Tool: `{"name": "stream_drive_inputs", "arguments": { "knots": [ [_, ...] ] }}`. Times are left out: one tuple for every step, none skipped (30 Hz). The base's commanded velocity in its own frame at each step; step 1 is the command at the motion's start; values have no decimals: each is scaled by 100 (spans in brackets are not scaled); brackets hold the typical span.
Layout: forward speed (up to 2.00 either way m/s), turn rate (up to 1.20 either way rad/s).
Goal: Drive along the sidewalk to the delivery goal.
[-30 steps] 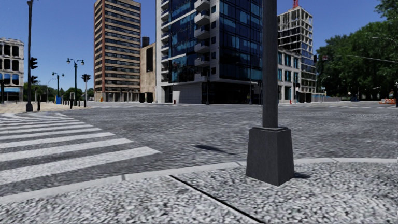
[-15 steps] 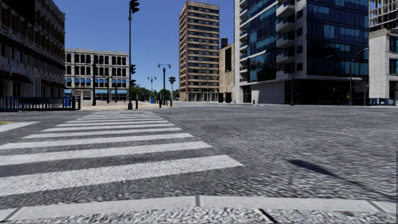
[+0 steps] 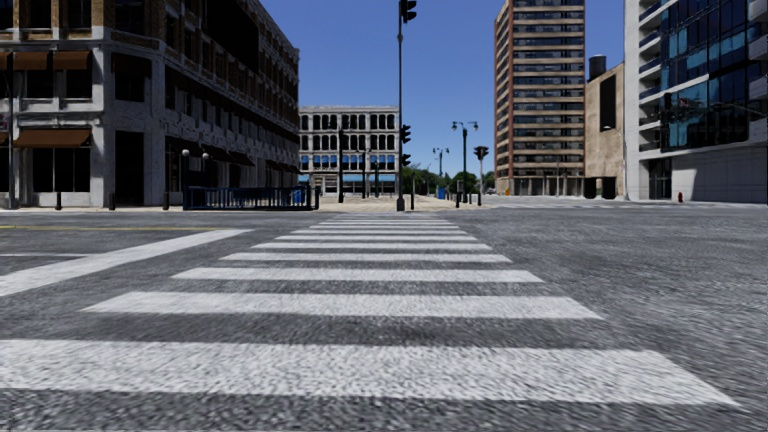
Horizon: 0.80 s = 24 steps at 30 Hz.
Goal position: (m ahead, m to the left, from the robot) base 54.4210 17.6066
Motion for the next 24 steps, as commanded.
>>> {"name": "stream_drive_inputs", "arguments": {
  "knots": [
    [121, 0],
    [121, 0],
    [121, 0],
    [121, 0],
    [122, 0],
    [122, 0],
    [122, 0],
    [122, 0],
    [122, 0],
    [122, 0],
    [122, 0],
    [122, 0],
    [122, 0],
    [122, 0],
    [122, 0],
    [122, 0],
    [122, 0],
    [122, 0],
    [122, 0],
    [122, 0],
    [122, 0],
    [122, 0],
    [122, 0],
    [122, 0]
  ]
}}
